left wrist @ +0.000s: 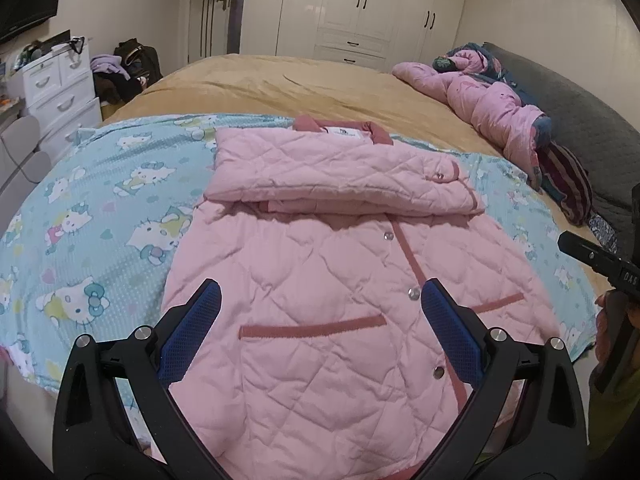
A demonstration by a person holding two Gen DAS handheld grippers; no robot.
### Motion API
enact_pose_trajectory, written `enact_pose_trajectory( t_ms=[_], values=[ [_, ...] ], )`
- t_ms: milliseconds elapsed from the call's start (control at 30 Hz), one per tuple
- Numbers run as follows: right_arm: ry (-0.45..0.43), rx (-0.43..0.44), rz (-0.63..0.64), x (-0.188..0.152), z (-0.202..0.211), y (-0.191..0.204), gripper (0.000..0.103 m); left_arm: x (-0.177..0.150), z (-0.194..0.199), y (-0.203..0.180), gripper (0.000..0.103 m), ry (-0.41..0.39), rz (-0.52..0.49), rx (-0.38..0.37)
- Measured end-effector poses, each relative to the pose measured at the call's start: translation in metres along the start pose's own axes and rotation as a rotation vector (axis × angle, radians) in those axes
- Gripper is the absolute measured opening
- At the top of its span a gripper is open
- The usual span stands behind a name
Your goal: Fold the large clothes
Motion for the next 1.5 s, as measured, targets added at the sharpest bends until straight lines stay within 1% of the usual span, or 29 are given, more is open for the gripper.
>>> enact_pose_trajectory(
  t_ms=[133,267,700,900,1167,1400,1500],
  values=[
    [0.01,-0.002,-0.004,-0.006,-0.001,-0.005,0.099,-0.008,-0.004,0.003,0.094,0.012,-0.005,0.026],
    [0.019,-0.005,-0.011,-0.012,-0.002,-0.01,0.099,-0.015,-0.007,0.009,0.094,0.024,0.002,0.036],
    [0.05,-0.021,0.007,-0.029,-0.003,-0.018,0.099,-0.049,-0.016,0.042,0.094,0.073,0.067,0.081],
    [0.066,-0.022,0.013,-0.036,-0.004,-0.02,0.099,-0.064,-0.015,0.053,0.094,0.085,0.075,0.104],
    [0.098,-0.026,0.033,-0.047,-0.01,-0.02,0.099,-0.08,-0.016,0.079,0.094,0.12,0.12,0.122],
    [0.112,-0.03,0.051,-0.056,-0.01,-0.022,0.099,-0.103,-0.02,0.107,0.094,0.178,0.158,0.164],
    [0.131,-0.043,0.046,-0.063,-0.011,-0.027,0.099,-0.116,-0.019,0.118,0.094,0.196,0.189,0.14]
  ],
)
Point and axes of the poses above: each gripper's, at about its wrist camera, not at the fingertips, and z roughly against the way its jaws point, y to its left, x to its top, the point moved 4 cm from there along -z, roughly the way its jaws point, and after that the axes turned 7 degrees about y, right-handed, at the moved point
